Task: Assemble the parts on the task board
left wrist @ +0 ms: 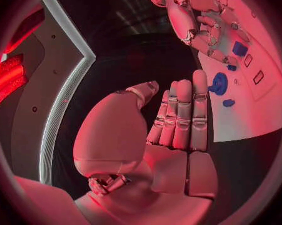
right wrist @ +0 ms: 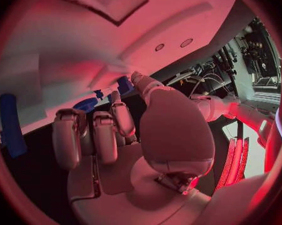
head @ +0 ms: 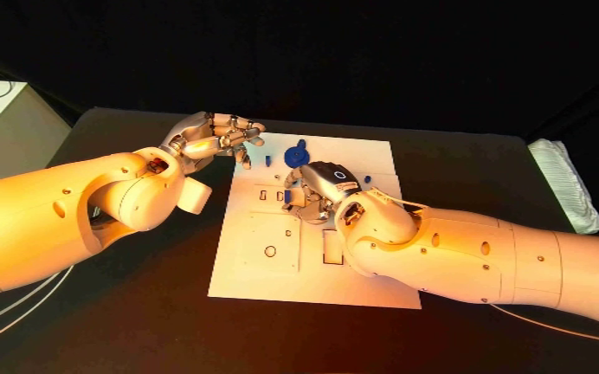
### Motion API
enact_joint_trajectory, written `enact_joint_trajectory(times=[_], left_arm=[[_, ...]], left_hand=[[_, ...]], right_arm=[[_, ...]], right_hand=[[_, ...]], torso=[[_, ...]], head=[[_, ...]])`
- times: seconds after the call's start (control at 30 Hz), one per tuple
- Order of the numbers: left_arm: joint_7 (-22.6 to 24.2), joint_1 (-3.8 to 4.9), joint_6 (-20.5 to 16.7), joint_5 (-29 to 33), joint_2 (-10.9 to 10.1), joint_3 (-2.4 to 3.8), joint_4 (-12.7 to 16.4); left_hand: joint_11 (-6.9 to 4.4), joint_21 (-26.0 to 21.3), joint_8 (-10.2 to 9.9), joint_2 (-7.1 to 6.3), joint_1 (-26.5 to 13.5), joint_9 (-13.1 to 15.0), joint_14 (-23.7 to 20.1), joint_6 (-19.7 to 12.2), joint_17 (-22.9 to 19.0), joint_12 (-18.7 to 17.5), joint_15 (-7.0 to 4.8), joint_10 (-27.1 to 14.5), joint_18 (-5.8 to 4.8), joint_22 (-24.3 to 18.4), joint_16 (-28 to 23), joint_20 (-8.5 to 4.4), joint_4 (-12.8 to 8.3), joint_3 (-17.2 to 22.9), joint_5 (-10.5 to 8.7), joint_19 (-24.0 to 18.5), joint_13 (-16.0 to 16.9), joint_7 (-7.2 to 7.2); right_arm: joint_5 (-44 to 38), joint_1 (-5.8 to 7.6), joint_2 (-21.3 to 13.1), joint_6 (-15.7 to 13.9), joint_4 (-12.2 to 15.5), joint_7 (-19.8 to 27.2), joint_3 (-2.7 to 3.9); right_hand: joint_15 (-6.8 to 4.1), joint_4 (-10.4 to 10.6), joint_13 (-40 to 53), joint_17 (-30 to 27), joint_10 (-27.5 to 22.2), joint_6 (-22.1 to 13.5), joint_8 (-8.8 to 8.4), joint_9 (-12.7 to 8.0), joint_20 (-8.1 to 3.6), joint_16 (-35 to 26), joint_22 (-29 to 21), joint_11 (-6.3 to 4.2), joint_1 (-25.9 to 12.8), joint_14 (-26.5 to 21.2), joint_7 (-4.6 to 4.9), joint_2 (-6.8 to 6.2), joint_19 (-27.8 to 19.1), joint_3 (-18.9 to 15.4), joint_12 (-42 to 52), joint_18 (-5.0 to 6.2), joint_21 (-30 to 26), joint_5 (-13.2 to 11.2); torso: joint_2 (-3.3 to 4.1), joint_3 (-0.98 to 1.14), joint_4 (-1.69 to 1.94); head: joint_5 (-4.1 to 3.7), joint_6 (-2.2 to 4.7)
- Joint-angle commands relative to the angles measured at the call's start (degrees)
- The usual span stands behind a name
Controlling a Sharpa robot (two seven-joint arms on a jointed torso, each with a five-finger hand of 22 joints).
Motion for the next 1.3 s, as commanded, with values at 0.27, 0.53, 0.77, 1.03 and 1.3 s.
enact_joint_trajectory(times=[0.27,0.53,0.77,1.03,1.3], left_arm=[[-3.7,0.01,-0.8,-4.5,0.5,0.02,-0.3],[-15.7,0.07,0.7,-13.7,1.8,0.02,-2.2],[-28.9,0.56,6.2,-25.6,4.3,0.04,-3.3],[-39.0,2.06,12.9,-35.9,9.4,-0.17,-6.3],[-43.0,3.42,16.6,-42.0,14.2,-1.30,-10.1]], left_hand=[[-1.21,3.5,2.3,-0.22,-1.3,1.0,4.6,1.1,7.5,6.8,-0.99,1.0,0.88,1.9,8.4,-0.52,0.0,-1.0,-0.30,0.1,4.1,-1.00],[-3.73,12.6,11.3,-0.09,-5.0,7.1,13.5,2.4,21.9,26.9,-3.21,-1.8,-0.08,10.5,21.0,-2.53,5.1,-4.3,0.04,3.3,18.2,-3.78],[-5.21,15.8,20.7,-0.29,-5.0,16.0,15.5,1.0,25.2,31.5,-4.48,-2.7,-0.54,14.1,23.4,-3.55,8.3,-5.0,0.14,4.3,20.8,-5.73],[-5.18,17.3,23.5,0.39,-10.9,20.6,16.2,-1.1,26.2,33.1,-4.45,-2.9,-0.81,15.8,24.2,-3.70,9.1,-7.2,0.05,5.0,21.3,-5.72],[-5.07,17.6,23.7,0.74,-13.1,21.6,16.2,-1.7,26.2,33.6,-4.37,-3.3,-0.83,16.0,24.3,-3.64,9.1,-8.2,0.02,4.9,21.4,-5.61]], right_arm=[[3.8,0.24,-3.5,-3.3,3.3,7.4,0.14],[19.2,3.38,-9.7,-1.3,7.7,19.4,0.55],[27.5,6.66,-16.3,0.7,11.2,22.5,0.66],[31.7,7.67,-19.6,1.3,10.4,23.0,0.67],[34.2,7.83,-20.3,1.8,8.5,22.8,0.68]], right_hand=[[0.60,4.1,0.5,12.6,-0.5,-0.6,-0.04,-0.9,0.54,-0.5,9.1,-0.14,4.8,5.3,0.05,2.02,2.9,-10.5,-0.3,0.72,-0.8,2.0],[0.48,3.1,0.5,12.5,-0.6,0.2,0.60,-1.1,0.43,-0.6,8.8,-0.27,9.2,5.3,-0.01,3.33,2.7,-7.7,-0.1,0.84,-1.3,5.1],[0.46,3.1,0.3,12.5,-0.8,0.4,0.77,-1.2,0.41,-0.6,8.7,-0.28,9.3,5.3,-0.02,3.28,2.7,-7.3,-0.3,0.87,-1.5,5.3],[0.46,3.2,0.3,12.4,-0.8,0.5,0.81,-1.2,0.41,-0.7,8.7,-0.29,9.3,5.2,-0.01,3.31,2.7,-7.2,-0.3,0.87,-1.5,5.4],[0.45,3.1,0.2,12.3,-0.9,0.4,0.83,-1.2,0.40,-0.7,8.6,-0.30,9.4,5.2,-0.03,3.08,2.6,-6.9,-0.4,0.90,-1.6,5.8]], torso=[[-0.25,0.10,-0.06],[-0.99,0.48,-0.37],[-2.13,0.93,-0.50],[-3.20,1.45,-0.11],[-3.43,1.77,-0.16]], head=[[0.34,0.21],[1.00,0.29],[1.59,-0.19],[1.68,-1.30],[1.66,-1.52]])
